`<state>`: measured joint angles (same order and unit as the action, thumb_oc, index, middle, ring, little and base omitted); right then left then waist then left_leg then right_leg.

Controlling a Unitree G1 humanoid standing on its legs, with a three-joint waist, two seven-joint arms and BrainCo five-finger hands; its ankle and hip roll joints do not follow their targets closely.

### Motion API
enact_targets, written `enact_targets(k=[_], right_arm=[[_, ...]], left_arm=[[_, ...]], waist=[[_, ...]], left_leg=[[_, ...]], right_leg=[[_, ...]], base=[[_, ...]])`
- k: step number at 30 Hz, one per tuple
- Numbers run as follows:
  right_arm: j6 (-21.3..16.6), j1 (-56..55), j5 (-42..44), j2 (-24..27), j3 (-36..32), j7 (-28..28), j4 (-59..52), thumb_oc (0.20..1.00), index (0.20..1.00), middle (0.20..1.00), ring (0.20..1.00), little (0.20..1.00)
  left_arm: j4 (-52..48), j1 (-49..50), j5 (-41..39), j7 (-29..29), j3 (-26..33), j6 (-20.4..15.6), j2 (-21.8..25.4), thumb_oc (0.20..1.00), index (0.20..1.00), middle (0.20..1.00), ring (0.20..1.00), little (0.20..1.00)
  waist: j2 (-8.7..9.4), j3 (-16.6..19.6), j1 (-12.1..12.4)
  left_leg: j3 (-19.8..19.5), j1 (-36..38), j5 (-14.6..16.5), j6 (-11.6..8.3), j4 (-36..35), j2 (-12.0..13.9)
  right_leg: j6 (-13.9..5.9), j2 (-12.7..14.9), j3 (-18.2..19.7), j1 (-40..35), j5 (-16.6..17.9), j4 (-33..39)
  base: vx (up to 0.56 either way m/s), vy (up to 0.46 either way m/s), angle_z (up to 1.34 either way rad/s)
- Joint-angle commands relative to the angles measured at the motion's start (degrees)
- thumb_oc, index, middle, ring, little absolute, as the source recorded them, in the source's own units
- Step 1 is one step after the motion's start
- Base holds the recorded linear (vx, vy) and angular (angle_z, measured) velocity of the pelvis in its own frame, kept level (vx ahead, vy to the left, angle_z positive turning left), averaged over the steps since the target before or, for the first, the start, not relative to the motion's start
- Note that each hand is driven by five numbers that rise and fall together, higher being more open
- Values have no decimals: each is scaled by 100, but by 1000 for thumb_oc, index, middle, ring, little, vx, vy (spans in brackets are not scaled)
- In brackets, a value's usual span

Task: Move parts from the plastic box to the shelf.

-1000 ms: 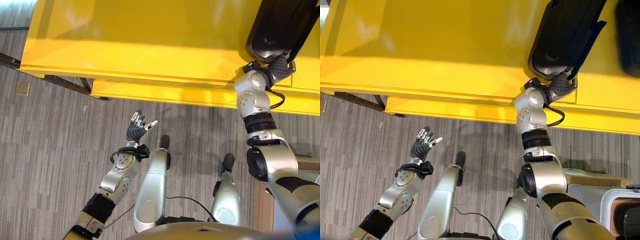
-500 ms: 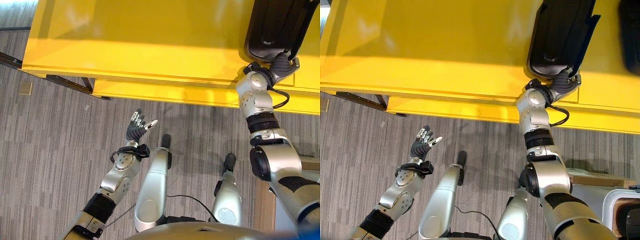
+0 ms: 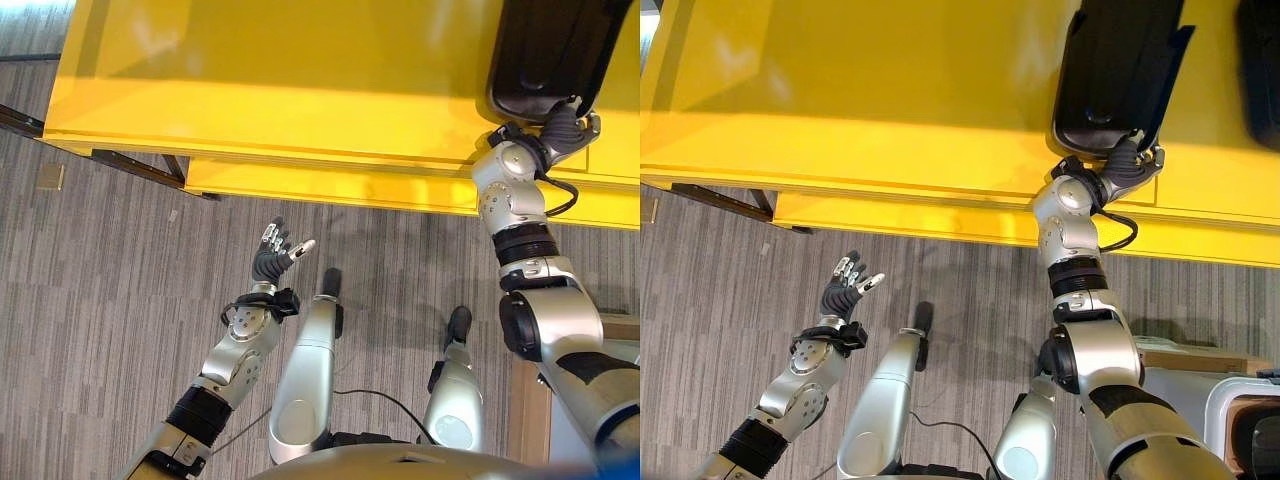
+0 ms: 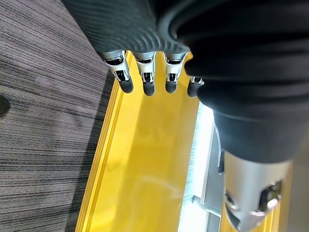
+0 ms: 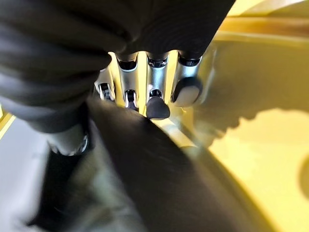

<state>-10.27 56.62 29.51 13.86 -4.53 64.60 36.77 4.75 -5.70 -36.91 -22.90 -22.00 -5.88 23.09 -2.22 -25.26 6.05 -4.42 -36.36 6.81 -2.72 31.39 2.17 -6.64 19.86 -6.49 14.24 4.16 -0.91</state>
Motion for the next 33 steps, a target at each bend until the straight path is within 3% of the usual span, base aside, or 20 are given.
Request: enact_targets(k=[1,13,23,33], right_arm=[[-444,299,128,304,-157,-147,-511,1000,1000,1000,1000,1000],[-664,334,-304,218,-142,-169,-1938,1000,1000,1000,1000,1000],[-427,49,-1276,-3,-55,-199,-3322,1000,1000,1000,1000,1000],[-503,-831,-1581,-426,153,-569,-4406,1000,1000,1000,1000,1000]], left_arm=[[-200,-37,8,-71,46,-295,-40,1000,1000,1000,1000,1000],[-182,-19,-24,-26,56,-231,-19,1000,1000,1000,1000,1000],[-204,-24,100,-14,111,-210,5,1000,1000,1000,1000,1000],[-234,148,234,10,233,-166,-11,1000,1000,1000,1000,1000]], waist=[[-148,-92,136],[-96,-47,96],[-87,1,9],[-83,0,-119]], left_leg=[[10,406,-817,-219,-1318,289],[25,429,-757,-225,-1268,292],[29,435,-801,-196,-1272,296],[68,469,-796,-184,-1251,336]], right_leg=[[-220,47,96,-207,-734,-916],[-206,41,121,-213,-805,-983],[-204,23,169,-164,-775,-1009],[-204,-4,234,-106,-797,-1086]], base=[[0,0,0],[0,0,0],[0,0,0],[-2,1,-1]])
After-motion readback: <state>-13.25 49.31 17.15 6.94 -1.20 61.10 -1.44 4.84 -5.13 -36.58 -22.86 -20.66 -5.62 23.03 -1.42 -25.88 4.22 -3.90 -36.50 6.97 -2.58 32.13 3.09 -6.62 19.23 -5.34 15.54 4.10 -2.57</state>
